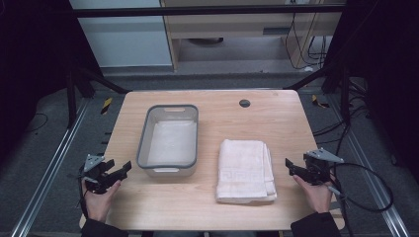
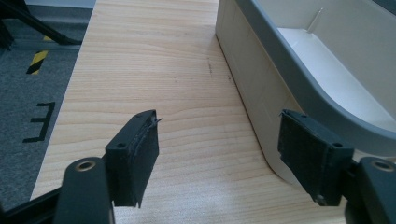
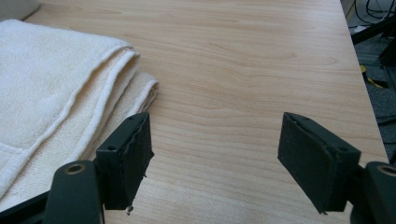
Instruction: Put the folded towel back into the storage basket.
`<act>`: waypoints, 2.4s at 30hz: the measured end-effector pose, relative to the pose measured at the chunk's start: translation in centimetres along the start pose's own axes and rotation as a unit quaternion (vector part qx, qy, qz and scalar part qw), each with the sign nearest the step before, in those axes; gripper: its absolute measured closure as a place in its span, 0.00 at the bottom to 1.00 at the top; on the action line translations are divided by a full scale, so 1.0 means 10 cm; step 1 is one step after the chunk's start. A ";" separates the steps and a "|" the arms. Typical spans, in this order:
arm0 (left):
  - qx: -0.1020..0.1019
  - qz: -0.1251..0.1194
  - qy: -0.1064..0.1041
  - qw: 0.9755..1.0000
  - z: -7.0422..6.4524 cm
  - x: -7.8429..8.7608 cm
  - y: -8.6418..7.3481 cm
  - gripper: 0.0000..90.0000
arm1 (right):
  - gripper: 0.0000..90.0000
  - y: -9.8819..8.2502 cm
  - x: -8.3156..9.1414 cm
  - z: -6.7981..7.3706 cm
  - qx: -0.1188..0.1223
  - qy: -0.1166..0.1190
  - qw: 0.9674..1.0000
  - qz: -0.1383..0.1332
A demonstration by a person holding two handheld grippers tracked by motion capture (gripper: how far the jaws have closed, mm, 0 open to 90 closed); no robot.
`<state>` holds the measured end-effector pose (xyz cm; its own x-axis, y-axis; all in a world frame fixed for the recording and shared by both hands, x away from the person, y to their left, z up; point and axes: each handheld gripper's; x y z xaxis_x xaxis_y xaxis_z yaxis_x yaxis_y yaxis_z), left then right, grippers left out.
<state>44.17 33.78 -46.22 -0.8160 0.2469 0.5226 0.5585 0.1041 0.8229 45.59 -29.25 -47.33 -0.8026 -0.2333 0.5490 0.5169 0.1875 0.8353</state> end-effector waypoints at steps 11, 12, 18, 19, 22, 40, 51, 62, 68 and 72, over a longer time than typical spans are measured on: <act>0.001 -0.032 -0.018 0.999 -0.03 0.11 0.05 0.38 | 0.33 0.05 0.05 0.00 0.003 0.011 1.000 -0.009; 0.000 -0.034 -0.019 0.999 -0.03 0.12 0.06 0.39 | 0.34 0.06 0.06 0.00 0.004 0.012 1.000 -0.012; -0.008 -0.040 -0.021 0.999 -0.07 0.15 0.09 0.40 | 0.36 0.09 0.07 -0.01 0.004 0.012 1.000 -0.016; -0.008 -0.040 -0.023 0.999 -0.07 0.15 0.10 0.40 | 0.36 0.10 0.08 -0.01 0.001 0.013 1.000 -0.017; -0.005 -0.049 -0.021 0.999 -0.08 0.18 0.13 0.40 | 0.37 0.14 0.10 -0.01 0.004 0.014 1.000 -0.023; -0.012 -0.063 -0.041 0.997 -0.26 0.23 0.32 0.42 | 0.47 0.34 0.21 0.00 -0.009 0.033 0.999 -0.042; -0.029 -0.071 -0.054 0.996 -0.45 0.26 0.46 0.48 | 0.54 0.49 0.27 0.00 -0.010 0.045 0.998 -0.049; -0.053 -0.065 -0.088 0.993 -0.80 0.23 0.49 0.57 | 0.65 0.63 0.30 0.05 0.000 0.054 0.997 -0.058; -0.068 -0.061 -0.101 0.991 -0.97 0.22 0.51 0.60 | 0.69 0.67 0.31 0.06 0.000 0.057 0.997 -0.061; -0.079 -0.056 -0.117 0.988 -1.11 0.20 0.52 0.62 | 0.72 0.70 0.32 0.06 0.001 0.062 0.996 -0.064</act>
<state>43.77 24.14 -38.43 -0.8047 0.4601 0.3753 0.4213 -0.0029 0.9069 46.45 -28.16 -39.78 -0.8191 -0.3712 0.4373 0.4120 0.1499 0.8988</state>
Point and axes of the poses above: each handheld gripper's, and its own axes: x roughly backward along the jaws, y roughly out of its top, z roughly to its left, and after that the axes turned 6 degrees about x, right-handed
